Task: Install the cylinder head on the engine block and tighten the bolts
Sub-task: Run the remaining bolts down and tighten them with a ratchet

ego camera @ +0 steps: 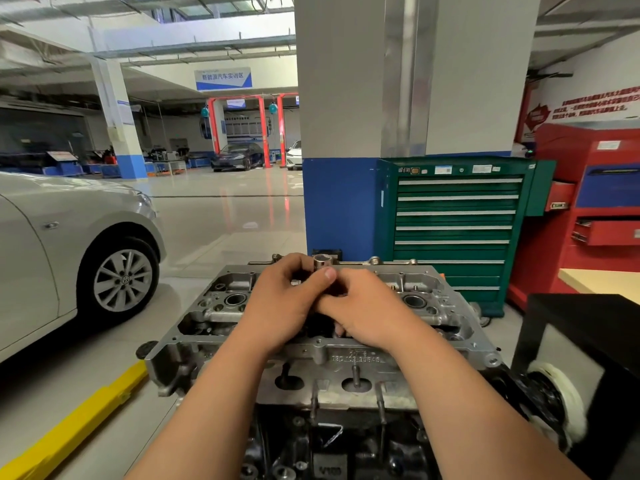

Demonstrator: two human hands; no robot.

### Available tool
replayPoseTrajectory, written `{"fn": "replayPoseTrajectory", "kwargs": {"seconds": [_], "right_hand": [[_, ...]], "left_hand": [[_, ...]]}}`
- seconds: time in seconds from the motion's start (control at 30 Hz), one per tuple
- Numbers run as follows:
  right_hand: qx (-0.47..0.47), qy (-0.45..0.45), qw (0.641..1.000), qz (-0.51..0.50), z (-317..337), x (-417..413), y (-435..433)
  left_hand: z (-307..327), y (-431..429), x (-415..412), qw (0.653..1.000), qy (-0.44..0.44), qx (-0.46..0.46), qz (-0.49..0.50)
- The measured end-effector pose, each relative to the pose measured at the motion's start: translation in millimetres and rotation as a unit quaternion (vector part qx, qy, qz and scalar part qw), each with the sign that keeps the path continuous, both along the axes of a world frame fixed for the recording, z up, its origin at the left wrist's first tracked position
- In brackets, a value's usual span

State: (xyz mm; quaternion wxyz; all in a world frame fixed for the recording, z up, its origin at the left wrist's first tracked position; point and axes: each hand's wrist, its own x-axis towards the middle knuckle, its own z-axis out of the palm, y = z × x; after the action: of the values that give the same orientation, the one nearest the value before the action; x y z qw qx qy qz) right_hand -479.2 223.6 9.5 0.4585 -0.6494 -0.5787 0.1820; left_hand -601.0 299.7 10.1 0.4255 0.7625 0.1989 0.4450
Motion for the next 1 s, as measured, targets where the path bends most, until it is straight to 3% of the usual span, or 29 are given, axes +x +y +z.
{"fn": "replayPoseTrajectory", "kwargs": {"seconds": [0.1, 0.2, 0.27, 0.47, 1.0], "right_hand": [[-0.003, 0.011, 1.0, 0.01, -0.9, 1.8, -0.4], [0.017, -0.007, 1.0, -0.015, -0.6, 1.2, 3.3], [0.022, -0.008, 1.0, -0.02, 0.2, -1.6, 3.9], [-0.002, 0.012, 1.0, 0.002, 0.5, -1.0, 0.0], [0.022, -0.02, 0.999, -0.022, 1.7, -4.4, 1.2]], "left_hand": [[1.3, -0.9, -1.7, 0.999, 0.019, 0.03, -0.028], [2.0, -1.9, 1.3, 0.998, -0.002, -0.031, -0.058], [2.0, -0.9, 3.4, 0.997, -0.016, -0.053, -0.048], [2.2, -3.9, -0.4, 0.999, -0.001, -0.002, -0.034], [3.1, -2.6, 2.5, 0.994, -0.005, -0.084, -0.067]]}}
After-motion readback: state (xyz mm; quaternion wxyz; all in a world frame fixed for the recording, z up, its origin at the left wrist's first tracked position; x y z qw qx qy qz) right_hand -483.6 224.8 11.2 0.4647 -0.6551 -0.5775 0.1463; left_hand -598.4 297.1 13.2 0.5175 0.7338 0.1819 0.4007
